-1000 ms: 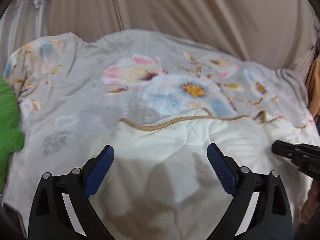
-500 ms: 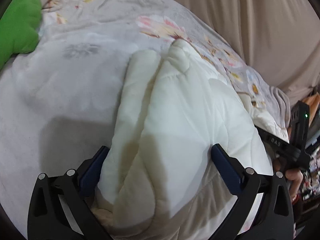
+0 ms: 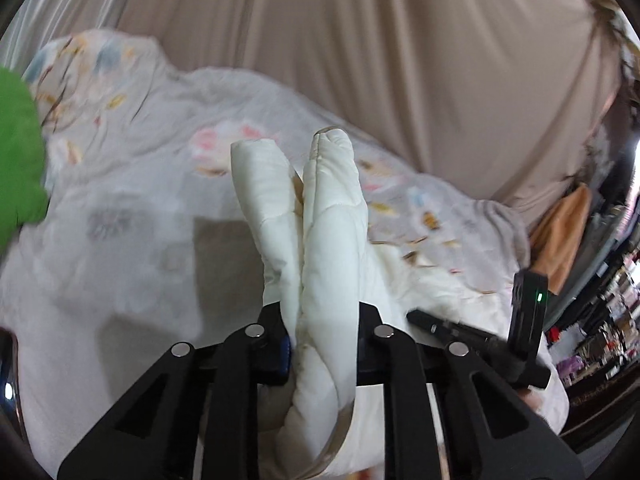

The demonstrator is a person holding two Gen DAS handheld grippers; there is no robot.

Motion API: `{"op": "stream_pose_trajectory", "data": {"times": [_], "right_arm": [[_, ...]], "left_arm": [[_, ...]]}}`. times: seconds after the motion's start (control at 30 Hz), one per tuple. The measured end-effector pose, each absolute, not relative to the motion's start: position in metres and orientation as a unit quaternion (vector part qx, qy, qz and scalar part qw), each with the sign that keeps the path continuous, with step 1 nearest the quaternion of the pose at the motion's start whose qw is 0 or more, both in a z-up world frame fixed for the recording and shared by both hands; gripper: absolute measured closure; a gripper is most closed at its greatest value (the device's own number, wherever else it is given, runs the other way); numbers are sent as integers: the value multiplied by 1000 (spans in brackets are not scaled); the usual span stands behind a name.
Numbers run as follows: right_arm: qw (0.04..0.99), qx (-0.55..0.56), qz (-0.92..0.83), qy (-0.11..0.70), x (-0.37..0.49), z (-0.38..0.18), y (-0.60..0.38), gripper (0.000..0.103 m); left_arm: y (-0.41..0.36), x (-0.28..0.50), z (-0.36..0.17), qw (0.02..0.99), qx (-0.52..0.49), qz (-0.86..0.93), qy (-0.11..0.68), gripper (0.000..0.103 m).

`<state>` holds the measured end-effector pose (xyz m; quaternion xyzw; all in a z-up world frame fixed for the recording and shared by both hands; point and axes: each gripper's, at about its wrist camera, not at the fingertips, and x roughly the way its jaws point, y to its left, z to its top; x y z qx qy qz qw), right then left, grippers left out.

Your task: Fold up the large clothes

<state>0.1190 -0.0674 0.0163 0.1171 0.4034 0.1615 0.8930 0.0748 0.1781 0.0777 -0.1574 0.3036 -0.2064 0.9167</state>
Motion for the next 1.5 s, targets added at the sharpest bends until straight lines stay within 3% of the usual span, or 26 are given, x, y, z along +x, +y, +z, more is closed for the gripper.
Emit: {"op": "stream_pose_trajectory", "data": {"times": [0.2, 0.37, 0.47, 0.8, 0.97, 1.07, 1.23, 1.27, 1.33, 1.37, 1.4, 1.5], "right_arm": [[878, 125, 206, 414, 42, 6, -85, 93], [870, 140, 208, 425, 31, -24, -82, 95], [866, 168, 213, 420, 34, -33, -85, 103], [857, 284, 205, 378, -32, -36, -151, 103], [877, 306, 123, 349, -78, -28, -214, 92], [880, 320, 92, 338, -92, -26, -239, 92], [889, 325, 56, 316, -98, -10, -262, 89], [893, 322, 52, 312, -97, -4, -265, 86], [898, 321, 51, 296, -95, 12, -268, 67], [900, 322, 54, 287, -93, 18, -269, 50], [902, 324, 58, 278, -91, 26, -270, 40], [900, 339, 88, 261, -73, 45, -276, 29]], "left_arm": [[114, 50, 117, 915, -109, -283, 265, 86], [49, 46, 125, 902, -64, -339, 260, 86], [8, 47, 116, 892, -40, -360, 272, 87], [-110, 66, 58, 861, 38, -377, 339, 88], [-153, 74, 16, 852, 71, -368, 365, 87], [-167, 71, 0, 855, 91, -356, 364, 86], [-153, 57, 21, 854, 65, -379, 351, 73], [-145, 52, 33, 852, 53, -395, 339, 67], [-123, 37, 59, 861, 39, -405, 305, 54], [-106, 30, 74, 869, 30, -403, 284, 43], [-92, 25, 84, 877, 20, -399, 269, 35], [-46, 16, 110, 905, -6, -357, 232, 29]]}}
